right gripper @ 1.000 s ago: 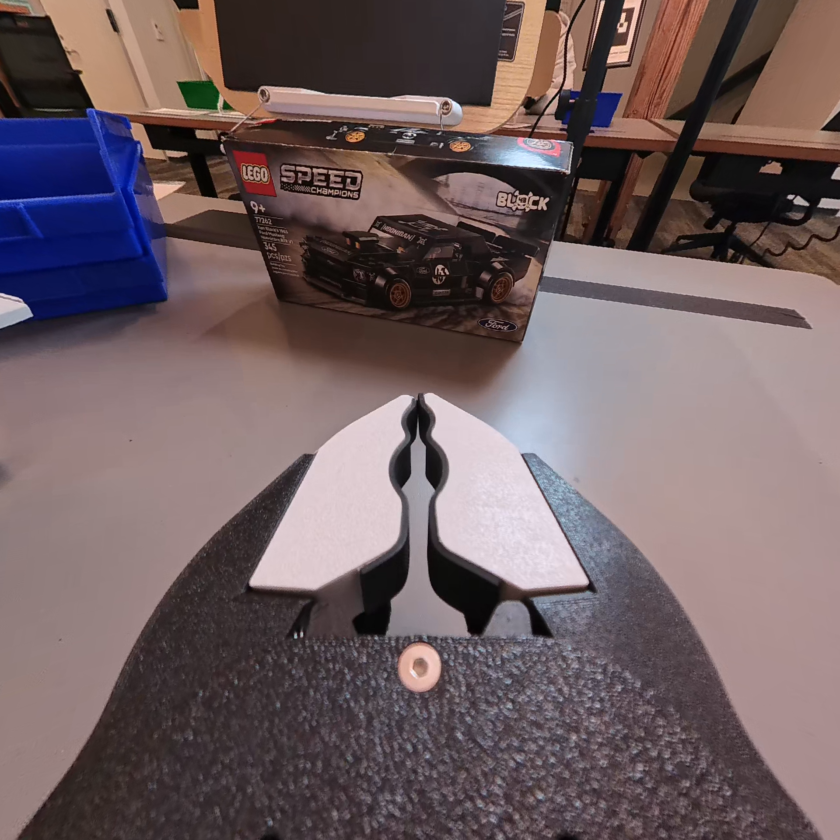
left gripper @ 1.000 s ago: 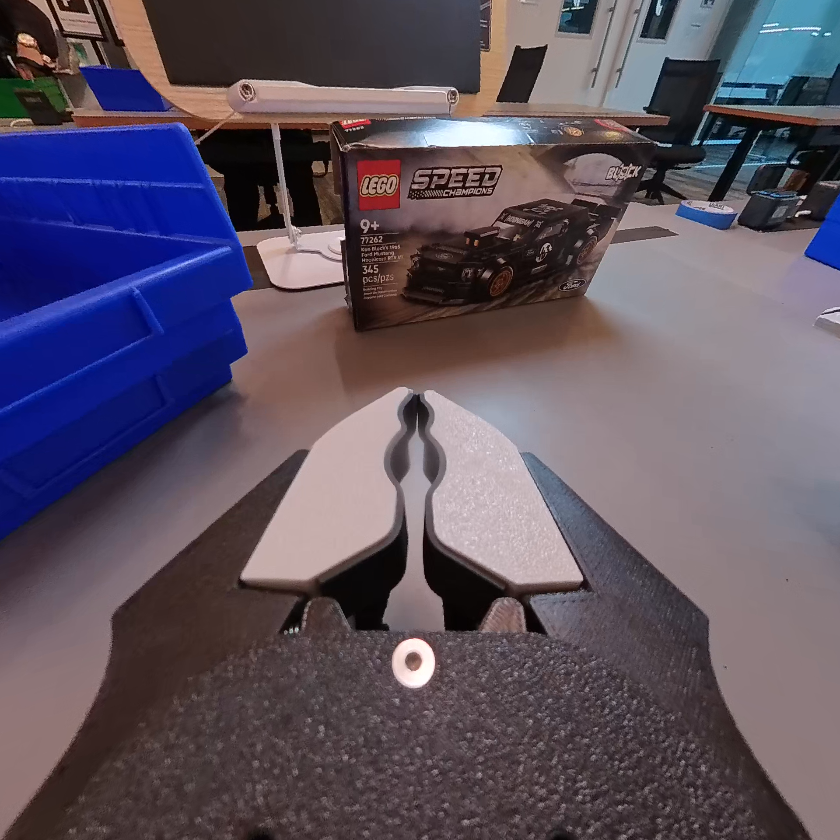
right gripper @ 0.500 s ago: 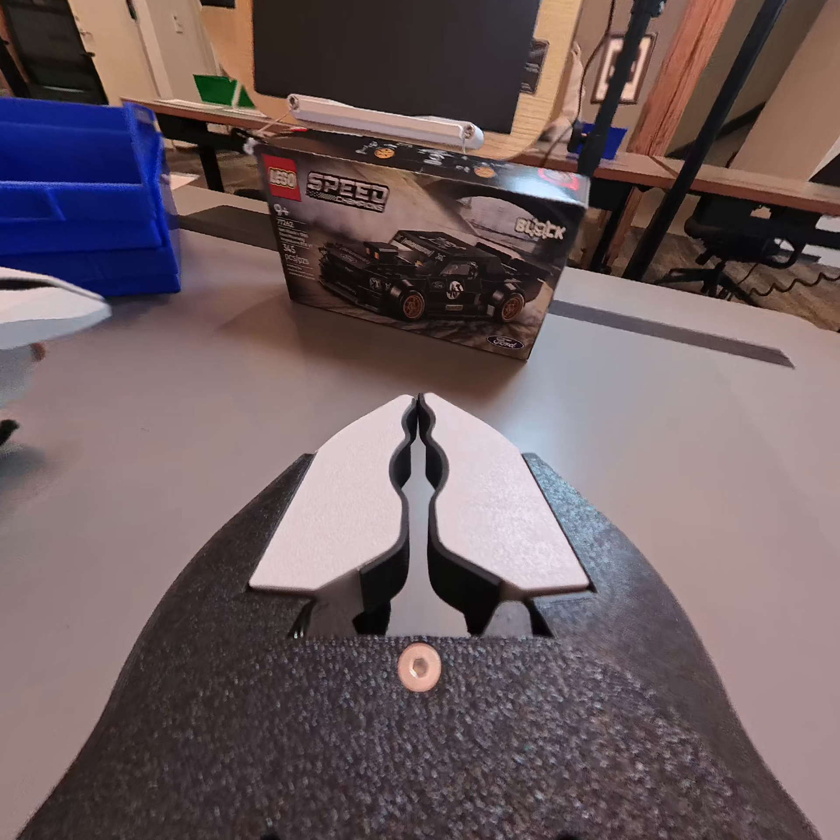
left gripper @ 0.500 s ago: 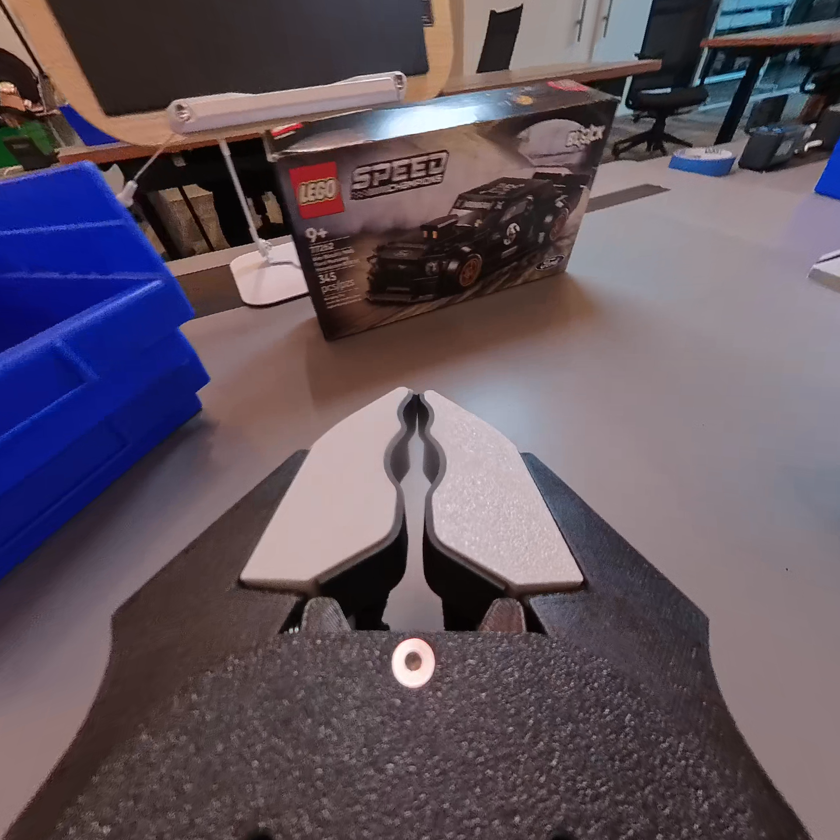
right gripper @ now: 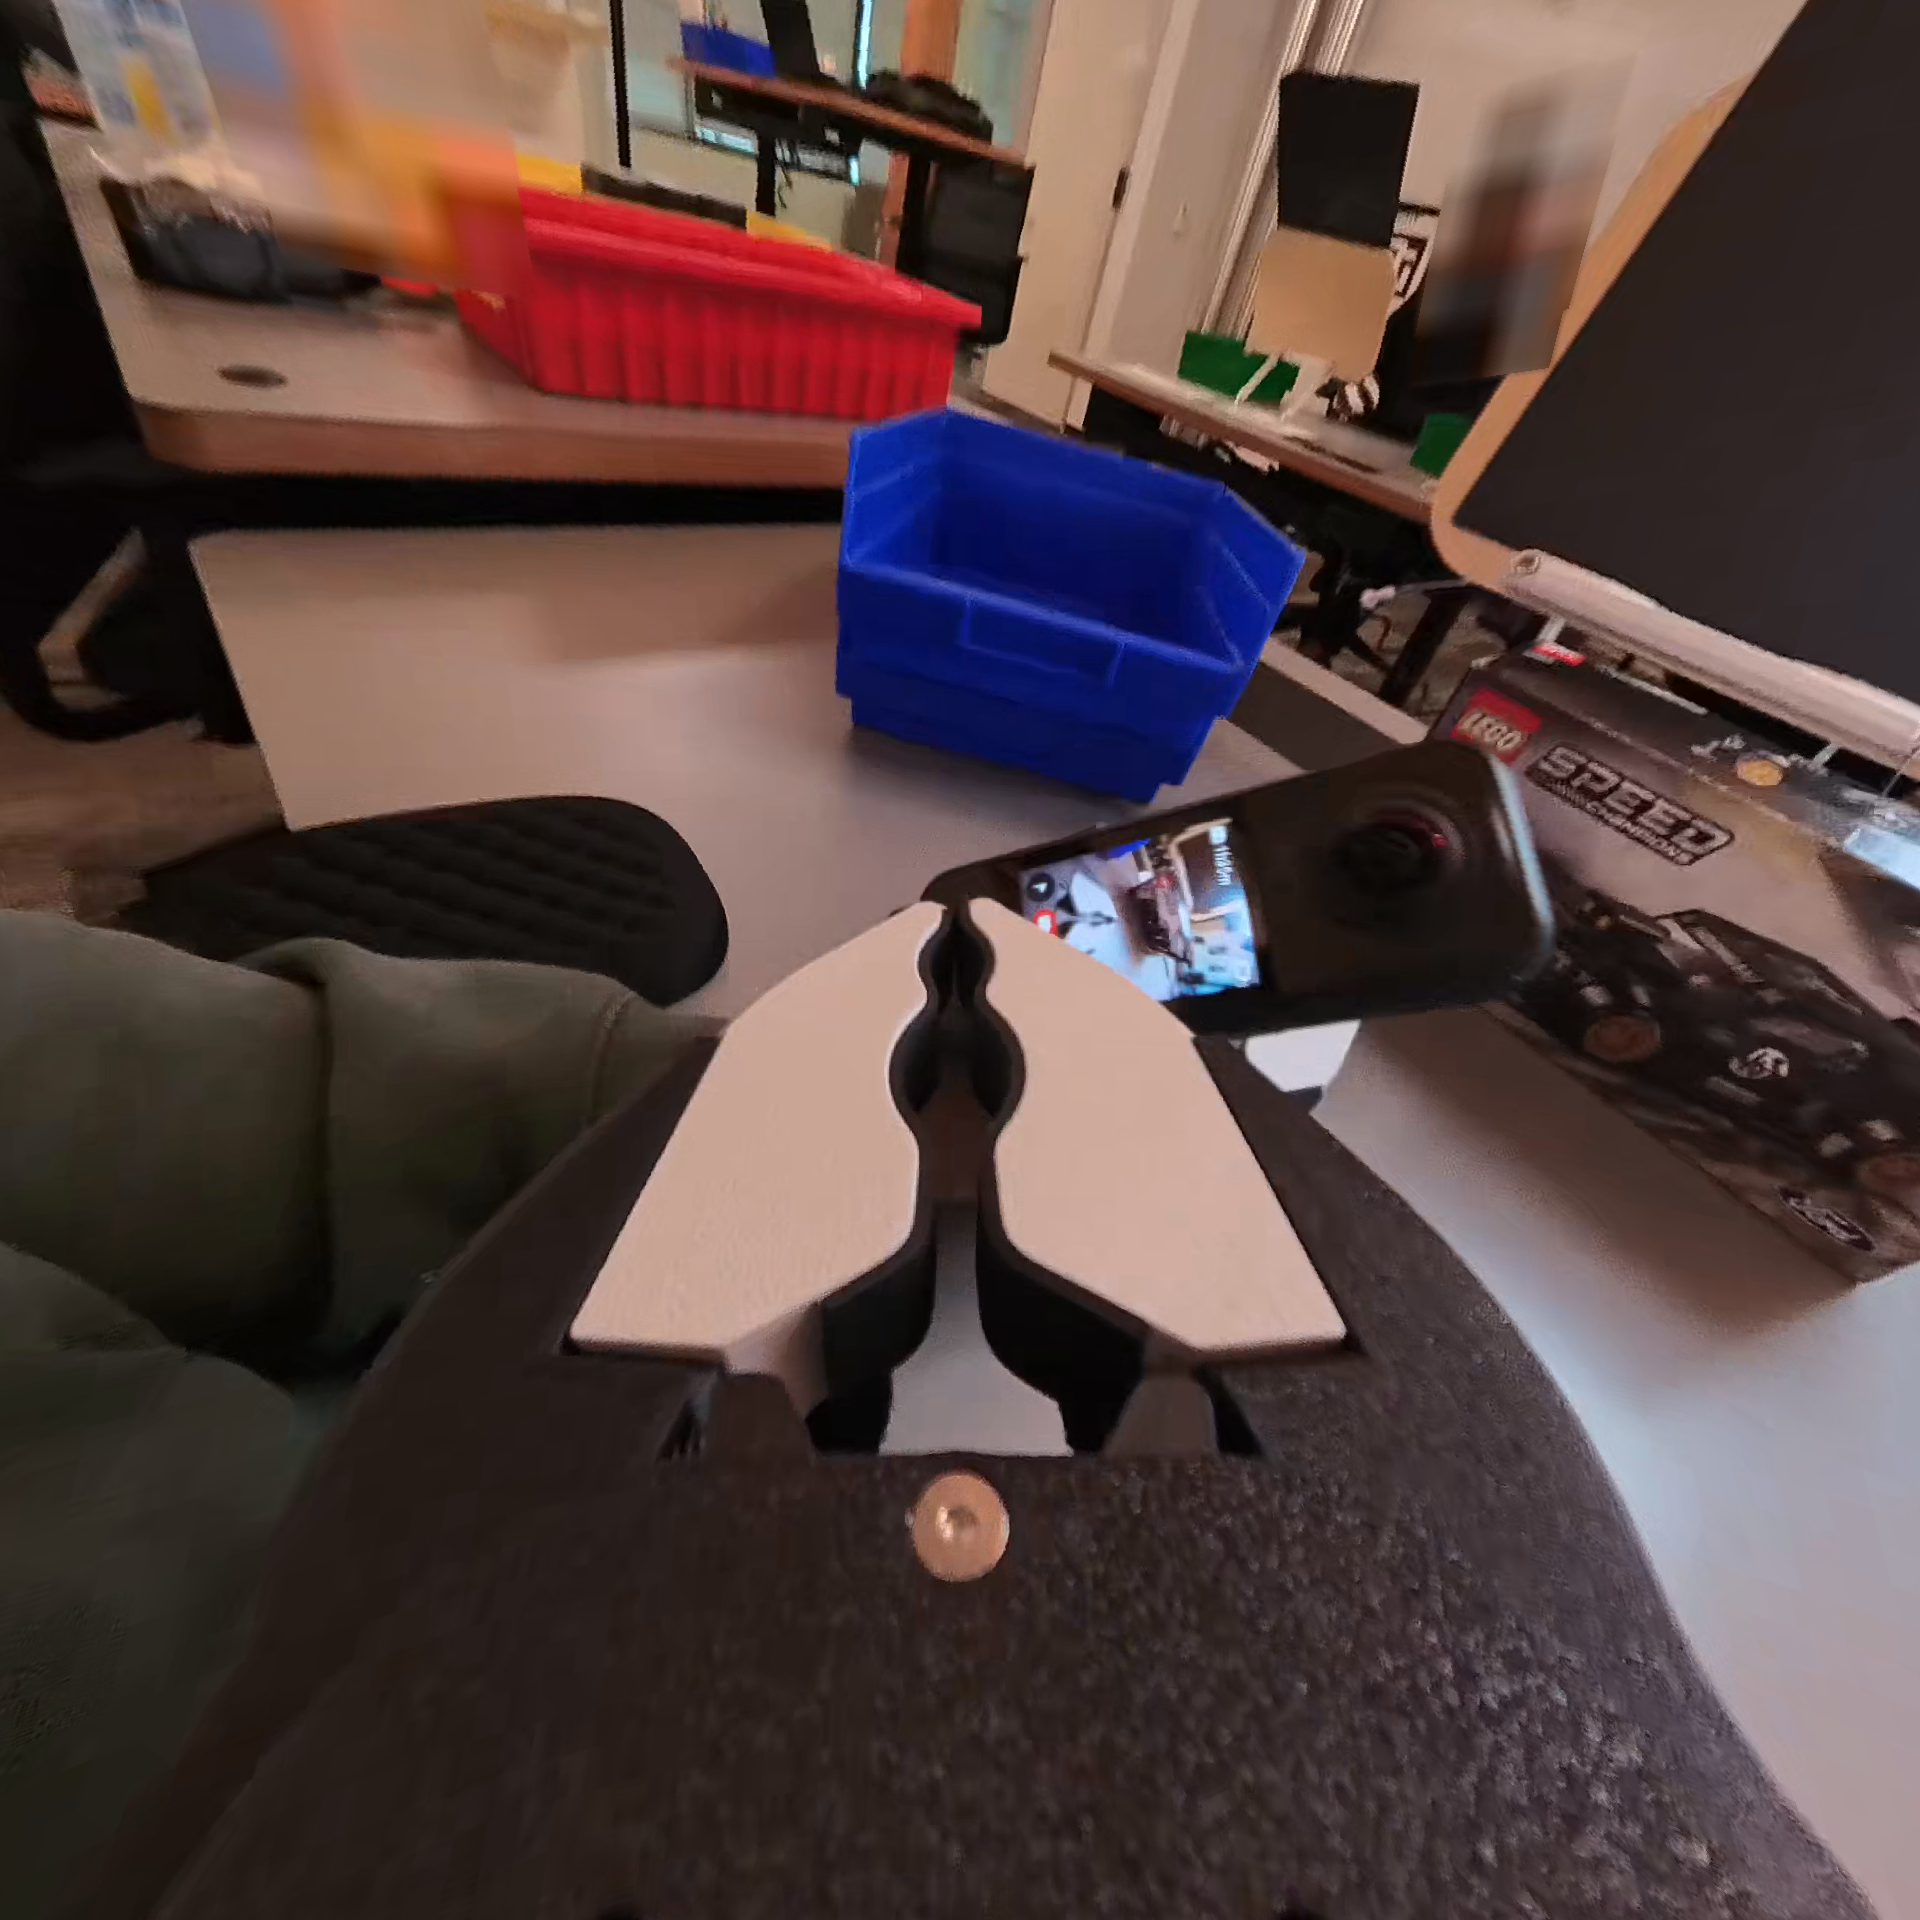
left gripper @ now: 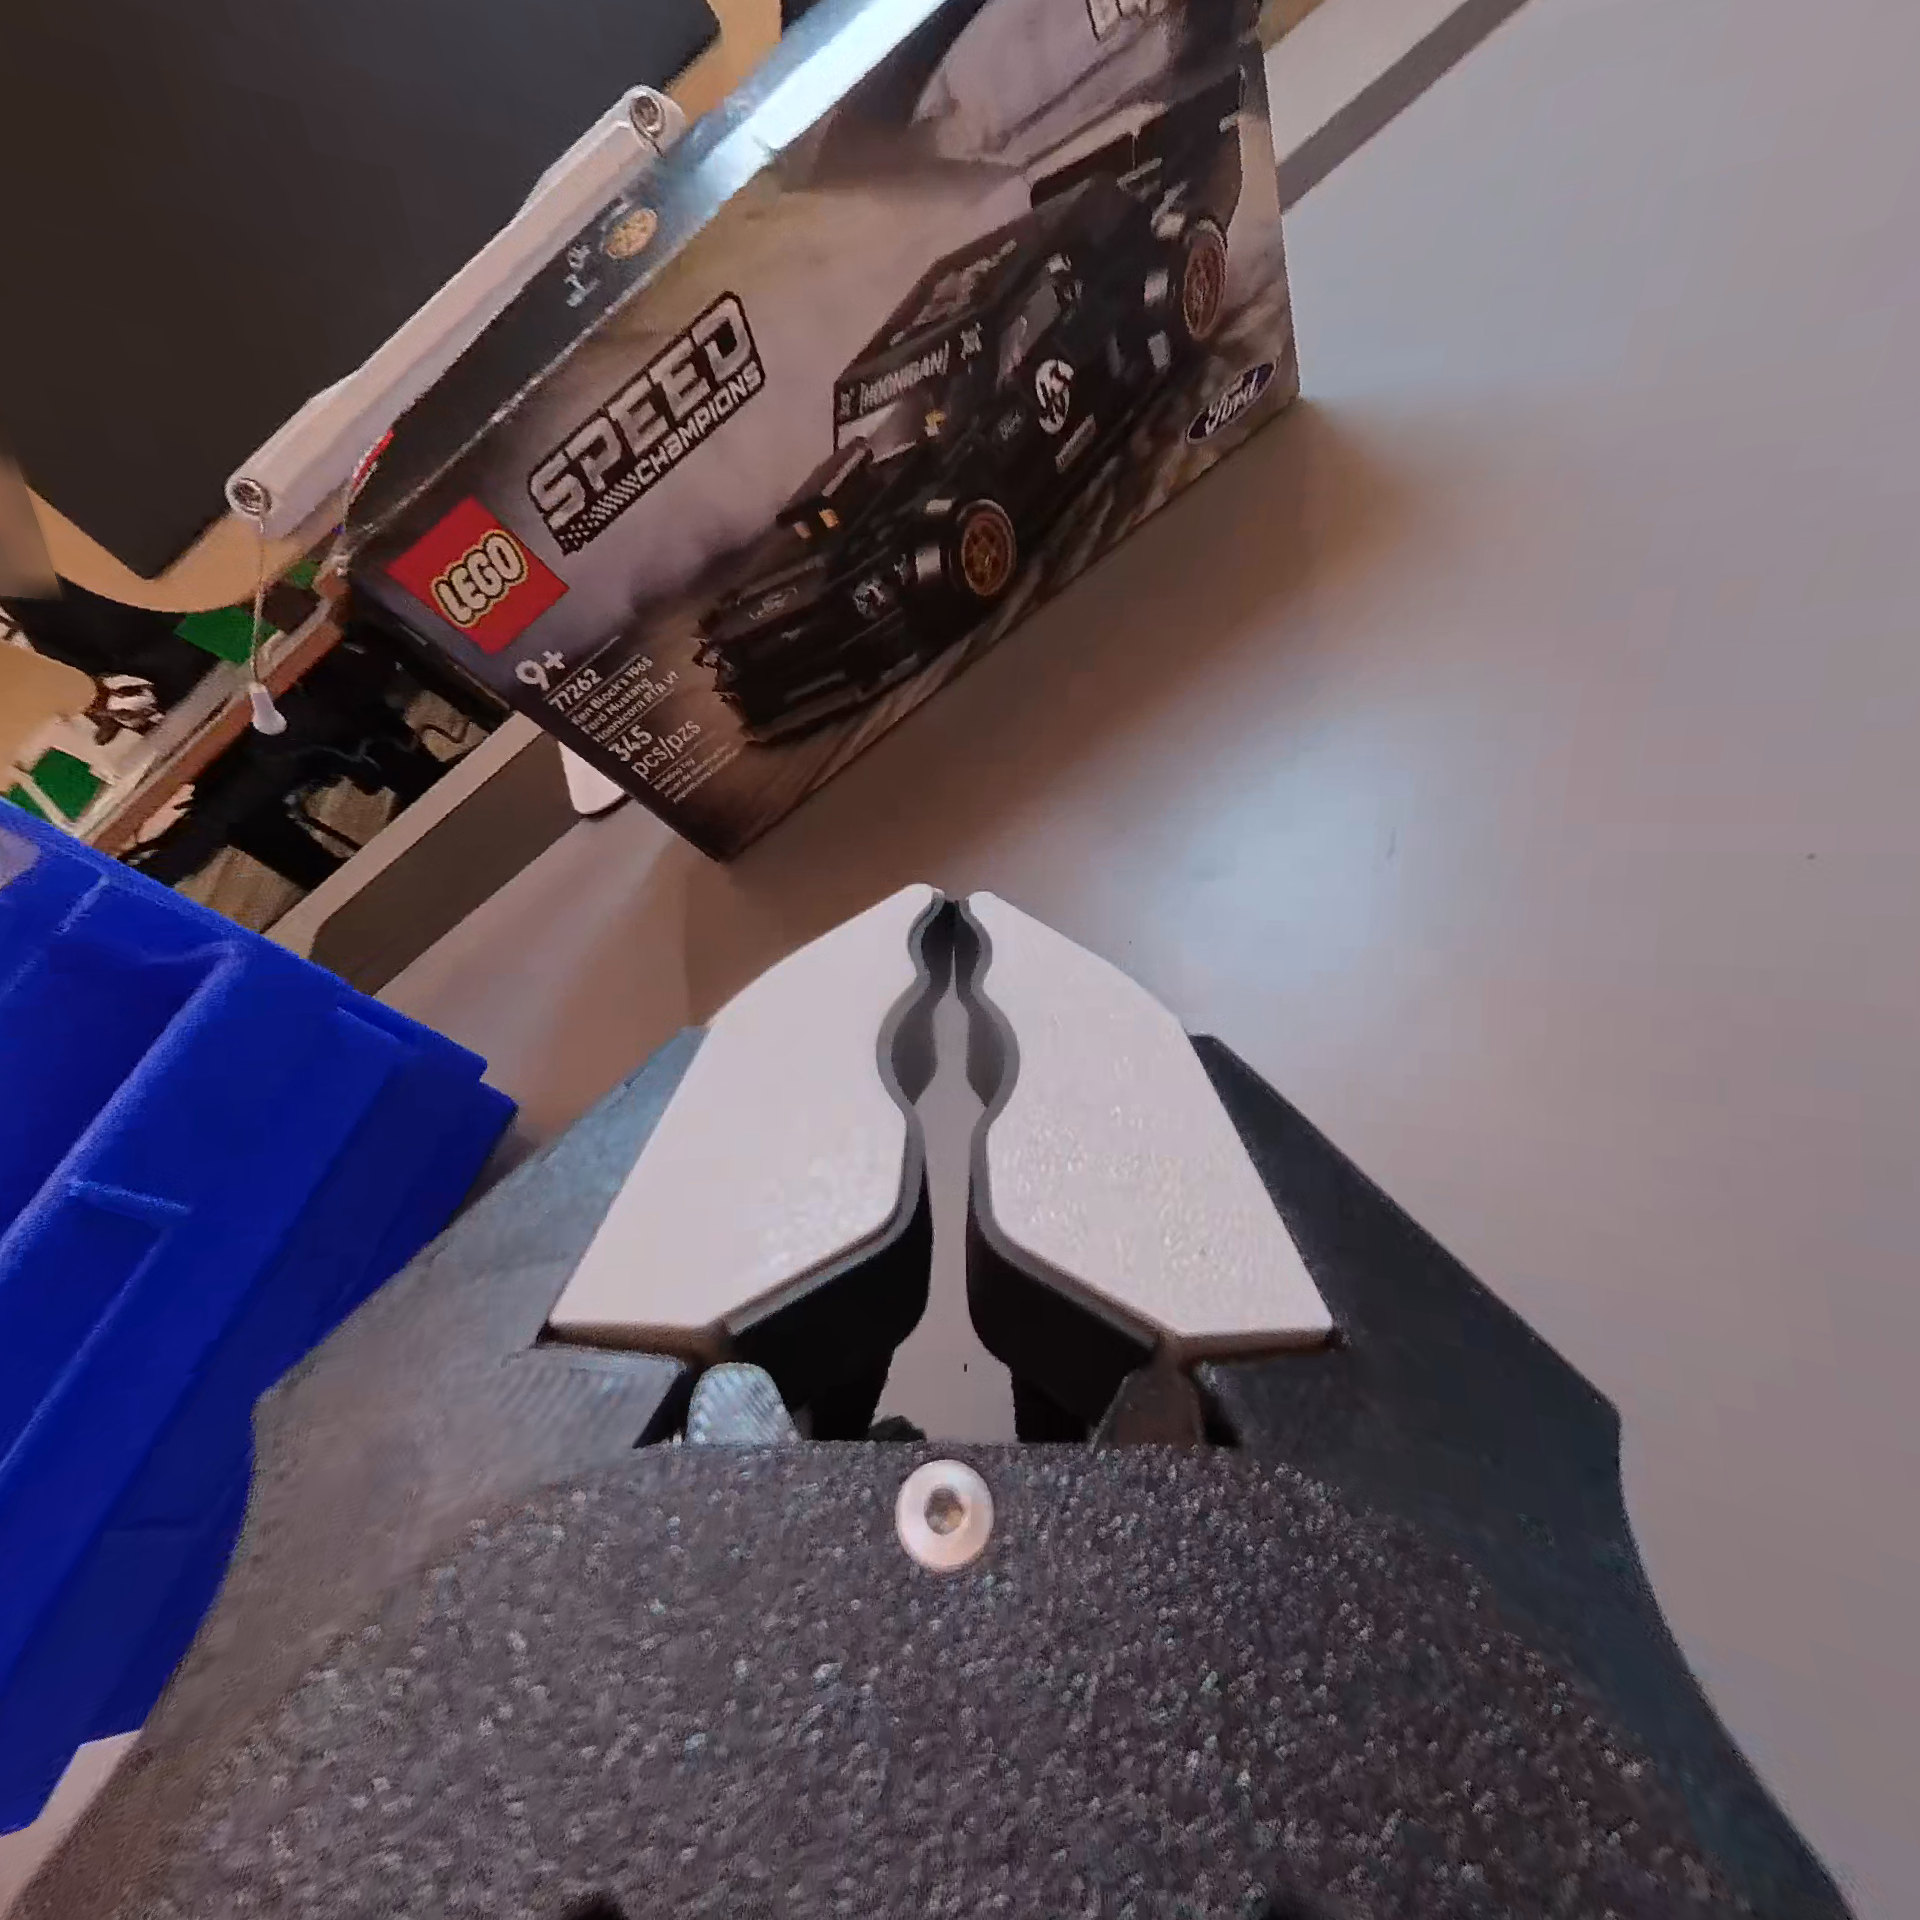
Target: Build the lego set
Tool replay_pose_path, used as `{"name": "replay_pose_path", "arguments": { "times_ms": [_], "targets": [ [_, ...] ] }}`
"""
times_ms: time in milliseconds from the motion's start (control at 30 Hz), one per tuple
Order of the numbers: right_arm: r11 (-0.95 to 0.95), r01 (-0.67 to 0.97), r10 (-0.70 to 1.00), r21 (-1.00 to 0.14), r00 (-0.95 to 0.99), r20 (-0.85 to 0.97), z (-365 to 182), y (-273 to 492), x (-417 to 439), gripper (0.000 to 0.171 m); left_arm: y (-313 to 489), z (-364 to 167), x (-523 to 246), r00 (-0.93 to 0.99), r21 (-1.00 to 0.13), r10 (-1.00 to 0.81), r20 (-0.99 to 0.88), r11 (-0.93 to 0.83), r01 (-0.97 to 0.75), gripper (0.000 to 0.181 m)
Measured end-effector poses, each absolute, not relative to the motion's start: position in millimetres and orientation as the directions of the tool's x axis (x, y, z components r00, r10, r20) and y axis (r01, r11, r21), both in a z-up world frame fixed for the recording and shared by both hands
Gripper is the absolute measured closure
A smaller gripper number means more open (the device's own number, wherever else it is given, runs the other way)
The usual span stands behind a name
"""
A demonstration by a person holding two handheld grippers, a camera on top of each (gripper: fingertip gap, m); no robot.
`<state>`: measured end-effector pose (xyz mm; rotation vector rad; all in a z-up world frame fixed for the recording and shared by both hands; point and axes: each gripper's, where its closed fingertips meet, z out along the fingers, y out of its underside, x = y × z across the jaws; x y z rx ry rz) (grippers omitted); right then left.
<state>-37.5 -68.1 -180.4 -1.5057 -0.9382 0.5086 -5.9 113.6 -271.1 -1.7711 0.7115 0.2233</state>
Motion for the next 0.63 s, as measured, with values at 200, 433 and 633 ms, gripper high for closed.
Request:
{"name": "replay_pose_path", "arguments": {
  "times_ms": [200, 433, 633],
  "targets": [
    [0.009, 0.319, 0.786, -0.948, 0.584, 0.203, -205.1, -60.6, -40.3, 0.171, 113.0, -276.1, -9.5, 0.765, -0.766, -0.326, -0.555, -0.159, -0.623, 0.181],
    [0.019, 0.446, 0.718, -0.895, 0.617, 0.323, -210.7, -53.9, -34.5, 0.171, 105.6, -287.7, -15.4, 0.704, -0.679, -0.33, -0.629, -0.21, -0.704, 0.181],
    [-0.032, 0.28, 0.821, -0.959, 0.555, 0.135, -183.4, -64.2, -32.5, 0.171, 111.3, -286.4, -18.4, 0.748, -0.724, -0.347, -0.566, -0.223, -0.652, 0.181]
  ]
}}
